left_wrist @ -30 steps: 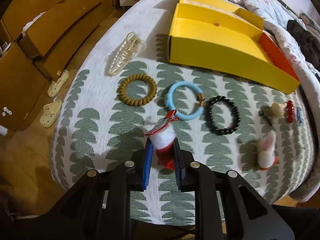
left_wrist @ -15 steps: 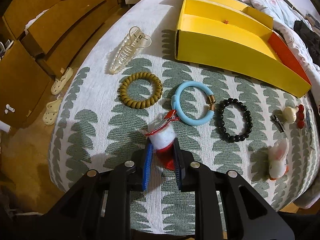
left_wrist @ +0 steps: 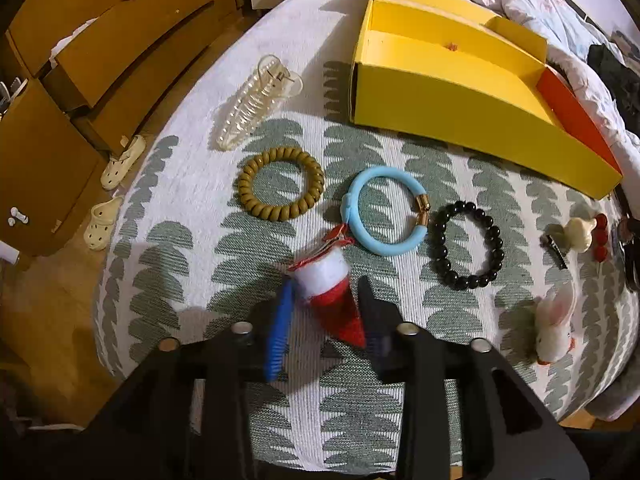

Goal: Organize jewelry

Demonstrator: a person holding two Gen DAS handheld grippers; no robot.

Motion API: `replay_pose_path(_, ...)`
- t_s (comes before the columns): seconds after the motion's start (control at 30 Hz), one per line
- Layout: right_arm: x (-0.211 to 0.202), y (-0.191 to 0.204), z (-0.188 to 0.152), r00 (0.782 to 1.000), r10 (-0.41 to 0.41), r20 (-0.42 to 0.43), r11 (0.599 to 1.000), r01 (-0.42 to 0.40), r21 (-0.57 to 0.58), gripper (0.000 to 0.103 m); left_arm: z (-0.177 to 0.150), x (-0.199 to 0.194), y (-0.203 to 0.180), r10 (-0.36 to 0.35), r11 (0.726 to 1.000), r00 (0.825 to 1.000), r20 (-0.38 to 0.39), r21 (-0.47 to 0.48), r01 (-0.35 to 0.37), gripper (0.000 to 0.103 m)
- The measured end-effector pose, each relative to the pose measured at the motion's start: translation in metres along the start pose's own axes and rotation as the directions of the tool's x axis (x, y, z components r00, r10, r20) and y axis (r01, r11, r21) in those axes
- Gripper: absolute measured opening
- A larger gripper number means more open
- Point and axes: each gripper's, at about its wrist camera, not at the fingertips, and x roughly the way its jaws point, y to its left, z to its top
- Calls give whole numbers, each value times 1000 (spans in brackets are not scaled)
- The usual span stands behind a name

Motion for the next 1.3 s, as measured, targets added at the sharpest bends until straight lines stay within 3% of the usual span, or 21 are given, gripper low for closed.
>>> replay_pose_path(0.17,-22,5,-2,999,8,32,1000,-8,-3,22,1,-11,-1,1,1000,999,34,4,-2,57)
replay_pose_path(0.27,-38,12,-5,998,-2,62,1000,3,-20,41,1,-24,-5,10,1000,996,86,21,-12,69)
replay_pose_path(0.33,-48,17,-8,996,-3,89,1000,6,-26,61,1,-32,-8,11,999,993,118,32,-15,78)
replay_pose_path(0.4,-60,25,-12,992,-3,125,999,9,-45,66,1,-38,-9,-1,999,990,142,40,-5,83)
replay_pose_path(0.67,-68,51,-20,991,13,130,995,1,-103,69,6,-47,-9,-80,996,985,153,53,73,85)
replay_pose_path(0.97,-67,59,-21,992,7,127,993,8,-116,69,7,-50,-4,-192,981,980,46,19,191,86)
replay_pose_path(1.17,-67,58,-21,992,8,122,994,6,-113,69,7,-47,-3,-183,983,983,23,18,182,91)
replay_pose_path(1.3,-68,60,-22,992,8,124,992,7,-124,69,4,-46,-14,-138,988,990,21,68,137,91)
